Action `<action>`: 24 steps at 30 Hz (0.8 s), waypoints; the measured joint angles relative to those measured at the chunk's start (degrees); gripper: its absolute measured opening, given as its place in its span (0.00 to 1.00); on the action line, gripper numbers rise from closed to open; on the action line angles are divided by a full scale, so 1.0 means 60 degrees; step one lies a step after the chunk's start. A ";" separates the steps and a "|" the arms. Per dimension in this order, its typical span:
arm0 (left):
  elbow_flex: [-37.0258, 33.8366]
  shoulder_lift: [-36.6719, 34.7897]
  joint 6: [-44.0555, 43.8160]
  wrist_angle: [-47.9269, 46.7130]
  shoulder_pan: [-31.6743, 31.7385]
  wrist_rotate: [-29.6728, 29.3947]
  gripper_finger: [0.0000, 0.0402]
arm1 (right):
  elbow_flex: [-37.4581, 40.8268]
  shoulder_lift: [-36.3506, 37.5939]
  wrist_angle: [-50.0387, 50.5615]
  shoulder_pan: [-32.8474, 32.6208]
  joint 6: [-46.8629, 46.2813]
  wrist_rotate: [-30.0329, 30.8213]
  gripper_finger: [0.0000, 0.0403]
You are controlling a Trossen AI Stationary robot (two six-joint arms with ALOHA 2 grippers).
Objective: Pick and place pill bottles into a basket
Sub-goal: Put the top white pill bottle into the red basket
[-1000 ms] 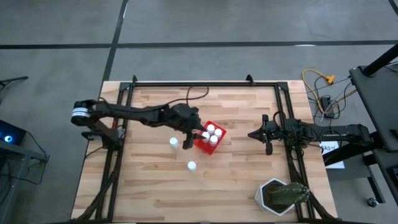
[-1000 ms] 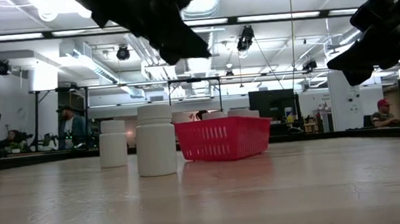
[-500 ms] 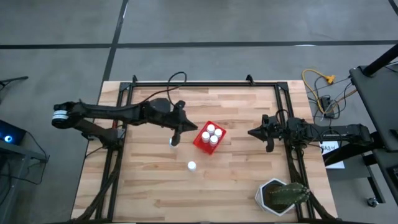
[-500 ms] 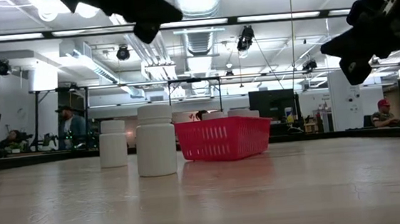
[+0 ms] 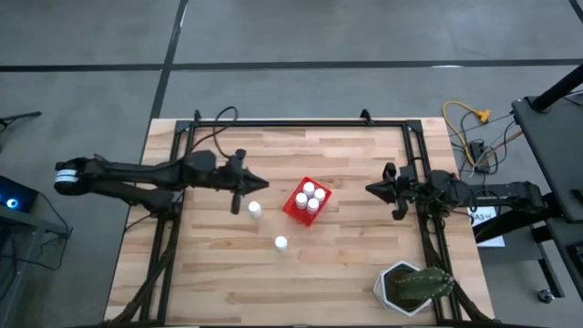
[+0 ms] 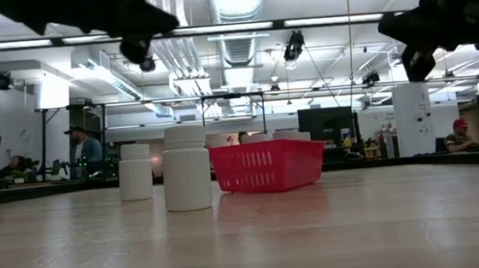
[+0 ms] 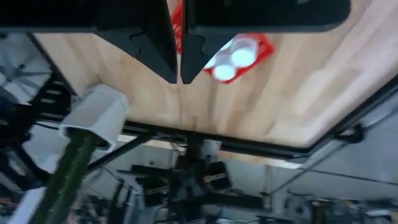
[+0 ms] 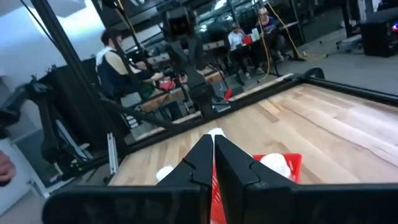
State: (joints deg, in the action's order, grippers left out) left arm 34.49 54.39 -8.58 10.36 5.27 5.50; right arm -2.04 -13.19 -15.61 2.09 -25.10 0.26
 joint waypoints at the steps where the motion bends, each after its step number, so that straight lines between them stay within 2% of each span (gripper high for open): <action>1: -0.0209 -0.0281 0.0024 -0.0048 -0.0001 -0.0113 0.01 | -0.0001 -0.0002 -0.0038 0.0000 -0.0006 0.0001 0.02; 5: -0.0959 -0.1335 0.0509 -0.0034 0.0001 -0.0387 0.01 | -0.0077 0.0001 -0.0056 0.0000 0.0033 0.0069 0.02; 11: -0.2011 -0.2453 0.0485 -0.0017 0.0001 -0.0474 0.01 | -0.0219 -0.0027 -0.0045 0.0000 0.0061 0.1067 0.02; 15: -0.2843 -0.2937 0.0492 0.0227 0.0001 -0.0474 0.01 | -0.0414 -0.0025 -0.0027 -0.0004 0.0754 0.1226 0.02; 20: -0.3900 -0.3193 0.0474 0.2056 0.0001 -0.0466 0.01 | -0.0737 -0.0158 -0.0009 0.0003 0.1245 0.1277 0.02; 24: -0.4320 -0.3171 -0.0134 0.2978 0.0001 -0.0466 0.01 | -0.1039 -0.0469 0.0009 0.0011 0.1055 0.1658 0.03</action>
State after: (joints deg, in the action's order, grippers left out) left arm 8.57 35.36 -9.38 28.23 5.28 2.70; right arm -8.28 -16.01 -15.55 2.15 -18.77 10.21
